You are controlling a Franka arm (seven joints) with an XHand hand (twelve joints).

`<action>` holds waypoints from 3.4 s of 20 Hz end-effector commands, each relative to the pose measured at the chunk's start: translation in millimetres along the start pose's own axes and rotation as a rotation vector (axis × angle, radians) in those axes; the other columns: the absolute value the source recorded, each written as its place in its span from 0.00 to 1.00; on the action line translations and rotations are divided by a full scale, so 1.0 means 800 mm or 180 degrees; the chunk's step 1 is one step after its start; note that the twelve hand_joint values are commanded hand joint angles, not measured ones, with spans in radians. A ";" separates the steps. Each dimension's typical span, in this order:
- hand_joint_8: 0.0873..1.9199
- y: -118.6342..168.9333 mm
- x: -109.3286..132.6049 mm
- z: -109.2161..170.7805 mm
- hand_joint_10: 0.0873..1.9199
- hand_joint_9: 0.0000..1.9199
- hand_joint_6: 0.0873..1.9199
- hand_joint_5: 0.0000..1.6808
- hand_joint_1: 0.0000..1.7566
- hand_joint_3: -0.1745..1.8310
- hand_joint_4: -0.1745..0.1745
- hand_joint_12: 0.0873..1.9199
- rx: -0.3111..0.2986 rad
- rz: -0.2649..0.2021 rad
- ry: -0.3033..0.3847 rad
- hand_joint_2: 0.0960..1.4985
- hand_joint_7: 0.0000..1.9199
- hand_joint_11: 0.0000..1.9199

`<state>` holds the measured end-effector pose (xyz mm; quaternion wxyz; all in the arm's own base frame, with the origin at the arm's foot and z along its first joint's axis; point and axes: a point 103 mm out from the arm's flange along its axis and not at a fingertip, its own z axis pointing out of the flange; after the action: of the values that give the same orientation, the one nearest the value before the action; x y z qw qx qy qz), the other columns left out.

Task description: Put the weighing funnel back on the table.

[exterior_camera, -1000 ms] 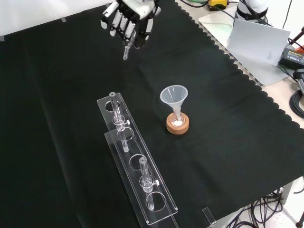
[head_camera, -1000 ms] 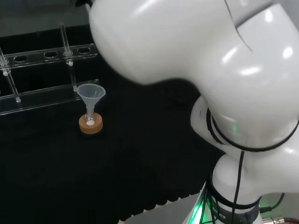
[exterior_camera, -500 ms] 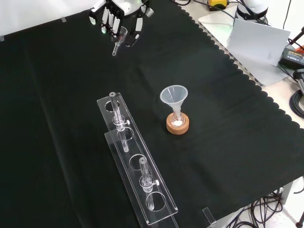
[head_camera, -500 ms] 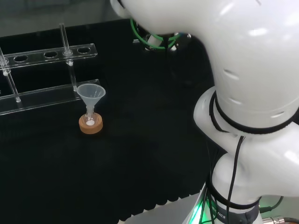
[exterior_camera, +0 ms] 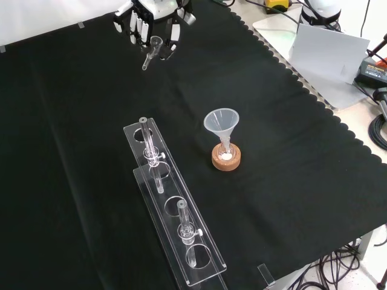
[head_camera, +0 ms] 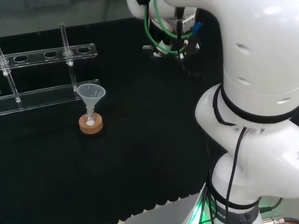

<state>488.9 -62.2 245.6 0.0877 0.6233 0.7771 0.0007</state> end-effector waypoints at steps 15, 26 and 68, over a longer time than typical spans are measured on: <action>0.00 -0.047 -0.015 0.087 0.02 0.71 0.00 0.94 0.66 0.39 1.00 0.73 0.0102 0.0327 0.0402 0.37 0.94 0.14; 0.00 -0.037 -0.006 0.134 0.02 0.71 0.00 0.94 0.66 0.39 1.00 0.73 0.0242 0.0511 0.0489 0.37 0.94 0.14; 0.00 -0.015 0.016 0.213 0.02 0.71 0.00 0.94 0.66 0.38 1.00 0.73 0.0621 0.1008 0.0730 0.37 0.94 0.14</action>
<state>495.7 -72.9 84.0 -0.0567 0.7329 0.6778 0.0129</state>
